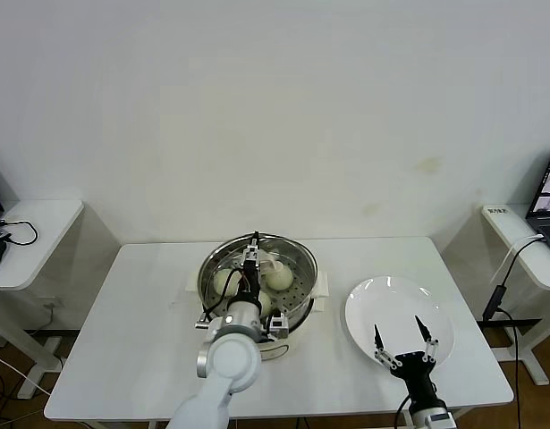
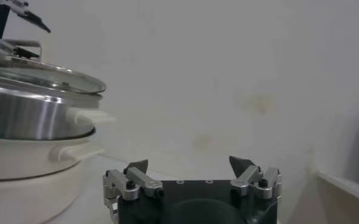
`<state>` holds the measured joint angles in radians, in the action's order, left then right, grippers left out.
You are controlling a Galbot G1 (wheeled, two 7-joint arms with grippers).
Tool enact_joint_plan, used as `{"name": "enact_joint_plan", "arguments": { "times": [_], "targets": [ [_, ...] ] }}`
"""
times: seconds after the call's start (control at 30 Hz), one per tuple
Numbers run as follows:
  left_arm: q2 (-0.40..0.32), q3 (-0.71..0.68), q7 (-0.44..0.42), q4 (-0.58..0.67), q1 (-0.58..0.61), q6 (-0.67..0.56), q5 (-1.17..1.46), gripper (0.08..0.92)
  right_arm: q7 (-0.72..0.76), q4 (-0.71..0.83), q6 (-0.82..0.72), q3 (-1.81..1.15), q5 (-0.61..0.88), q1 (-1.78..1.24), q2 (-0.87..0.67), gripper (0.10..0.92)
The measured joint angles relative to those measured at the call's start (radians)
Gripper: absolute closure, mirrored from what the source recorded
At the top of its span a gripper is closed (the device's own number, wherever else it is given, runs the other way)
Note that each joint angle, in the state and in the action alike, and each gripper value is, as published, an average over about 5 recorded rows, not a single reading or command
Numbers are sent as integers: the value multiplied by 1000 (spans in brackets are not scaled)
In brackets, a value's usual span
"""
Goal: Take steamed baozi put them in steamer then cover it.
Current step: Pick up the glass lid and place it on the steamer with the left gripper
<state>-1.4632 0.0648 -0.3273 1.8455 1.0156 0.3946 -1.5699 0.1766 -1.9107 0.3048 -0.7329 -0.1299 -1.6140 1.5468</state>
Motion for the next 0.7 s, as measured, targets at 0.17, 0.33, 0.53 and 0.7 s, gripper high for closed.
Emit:
{"name": "enact_joint_plan", "arguments": {
  "times": [0.17, 0.33, 0.53, 0.7],
  "targets": [
    [-2, -1, -2, -2, 1, -8, -5, 538, 1, 0, 1, 0, 0, 0, 0, 203],
    [-4, -2, -3, -4, 2, -14, -11, 685, 1, 0, 1, 0, 0, -1, 0, 203],
    [-7, -1, 1, -7, 3, -19, -15, 842, 1, -1, 1, 2, -1, -1, 0, 203],
    [-11, 1, 7, -15, 3, -22, -16, 864, 2, 0, 3, 3, -3, -2, 0, 203]
  ]
}}
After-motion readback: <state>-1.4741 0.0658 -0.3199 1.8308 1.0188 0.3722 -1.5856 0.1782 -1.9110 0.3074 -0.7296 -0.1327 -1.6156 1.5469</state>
